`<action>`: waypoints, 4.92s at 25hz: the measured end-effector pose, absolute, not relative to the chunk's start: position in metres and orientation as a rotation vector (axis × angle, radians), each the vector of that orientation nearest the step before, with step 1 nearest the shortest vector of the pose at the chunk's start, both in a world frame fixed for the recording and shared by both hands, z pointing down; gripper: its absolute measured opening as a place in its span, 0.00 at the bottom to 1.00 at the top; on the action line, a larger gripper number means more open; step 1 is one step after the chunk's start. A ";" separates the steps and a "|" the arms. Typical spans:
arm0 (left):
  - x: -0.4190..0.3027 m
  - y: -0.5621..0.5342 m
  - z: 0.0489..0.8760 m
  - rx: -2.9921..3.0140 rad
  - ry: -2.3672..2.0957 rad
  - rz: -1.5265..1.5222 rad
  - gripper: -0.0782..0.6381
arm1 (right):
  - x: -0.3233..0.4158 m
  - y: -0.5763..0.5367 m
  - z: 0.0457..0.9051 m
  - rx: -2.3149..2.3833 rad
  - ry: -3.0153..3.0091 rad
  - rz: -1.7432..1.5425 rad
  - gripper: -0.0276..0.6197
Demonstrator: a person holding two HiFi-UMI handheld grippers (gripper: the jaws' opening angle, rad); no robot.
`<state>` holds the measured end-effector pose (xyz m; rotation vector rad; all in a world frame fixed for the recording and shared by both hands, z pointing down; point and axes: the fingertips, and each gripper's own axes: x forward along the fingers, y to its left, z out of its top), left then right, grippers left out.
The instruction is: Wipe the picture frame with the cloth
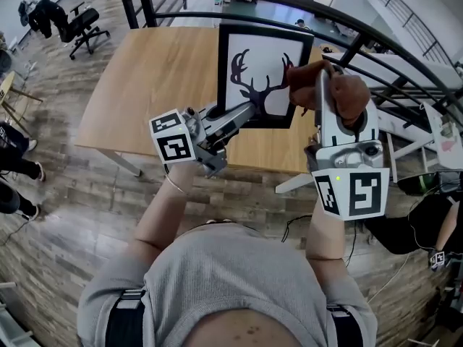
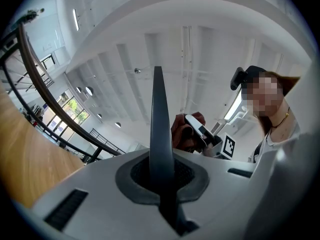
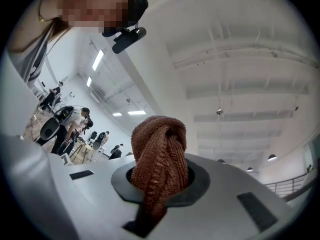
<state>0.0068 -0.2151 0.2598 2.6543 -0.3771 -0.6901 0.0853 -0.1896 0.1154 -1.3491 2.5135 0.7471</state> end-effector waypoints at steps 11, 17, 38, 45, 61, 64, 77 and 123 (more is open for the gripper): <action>0.006 -0.213 0.257 2.688 -0.357 -0.682 0.13 | 0.061 -0.234 0.095 -1.361 2.501 0.885 0.11; 0.007 -0.210 0.253 2.690 -0.327 -0.694 0.13 | 0.061 -0.241 0.109 -1.371 2.532 0.816 0.11; 0.007 -0.213 0.256 2.648 -0.358 -0.736 0.13 | 0.060 -0.231 0.180 -1.314 2.706 0.681 0.11; 0.007 -0.216 0.258 2.646 -0.358 -0.740 0.13 | 0.060 -0.224 0.206 -1.303 2.761 0.618 0.11; 0.005 -0.219 0.265 2.606 -0.358 -0.750 0.13 | 0.060 -0.208 0.262 -1.291 2.849 0.405 0.11; 0.006 -0.221 0.266 2.609 -0.364 -0.736 0.13 | 0.060 -0.209 0.269 -1.296 2.856 0.377 0.11; 0.007 -0.225 0.271 2.563 -0.379 -0.729 0.13 | 0.066 -0.203 0.287 -1.235 2.858 0.137 0.11; -0.023 -0.196 0.610 1.639 -0.403 -0.553 0.13 | 0.071 -0.187 0.350 -1.275 2.806 -0.171 0.11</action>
